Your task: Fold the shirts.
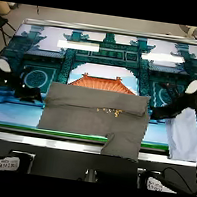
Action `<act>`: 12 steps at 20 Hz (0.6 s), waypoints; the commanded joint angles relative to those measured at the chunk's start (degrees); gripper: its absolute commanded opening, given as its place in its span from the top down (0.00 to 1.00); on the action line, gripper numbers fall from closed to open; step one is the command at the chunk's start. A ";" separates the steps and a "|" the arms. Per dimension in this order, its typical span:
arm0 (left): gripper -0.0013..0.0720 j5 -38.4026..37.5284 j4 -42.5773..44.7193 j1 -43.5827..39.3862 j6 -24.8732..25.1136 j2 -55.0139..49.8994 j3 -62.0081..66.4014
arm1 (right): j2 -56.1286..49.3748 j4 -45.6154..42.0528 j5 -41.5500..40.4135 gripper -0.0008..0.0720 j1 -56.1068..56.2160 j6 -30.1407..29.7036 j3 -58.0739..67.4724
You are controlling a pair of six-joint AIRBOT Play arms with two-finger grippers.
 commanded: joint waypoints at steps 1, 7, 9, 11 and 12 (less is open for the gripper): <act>0.31 3.23 -0.15 3.17 3.48 9.79 -16.06 | 8.39 3.23 -2.69 0.32 -2.03 -3.65 -14.23; 0.28 10.80 -0.92 3.74 4.44 14.38 -29.92 | 9.73 3.82 -3.26 0.32 -2.03 -4.31 -18.01; 0.28 13.62 -3.91 3.74 4.44 14.32 -31.30 | 9.73 3.82 -3.10 0.32 -2.03 -4.28 -18.03; 0.28 15.89 -6.84 3.26 4.39 14.29 -32.44 | 9.75 3.80 -3.08 0.31 -2.03 -4.31 -19.50; 0.31 16.90 -7.48 2.58 4.02 14.29 -33.11 | 9.75 4.07 -3.23 0.30 -2.01 -4.33 -21.22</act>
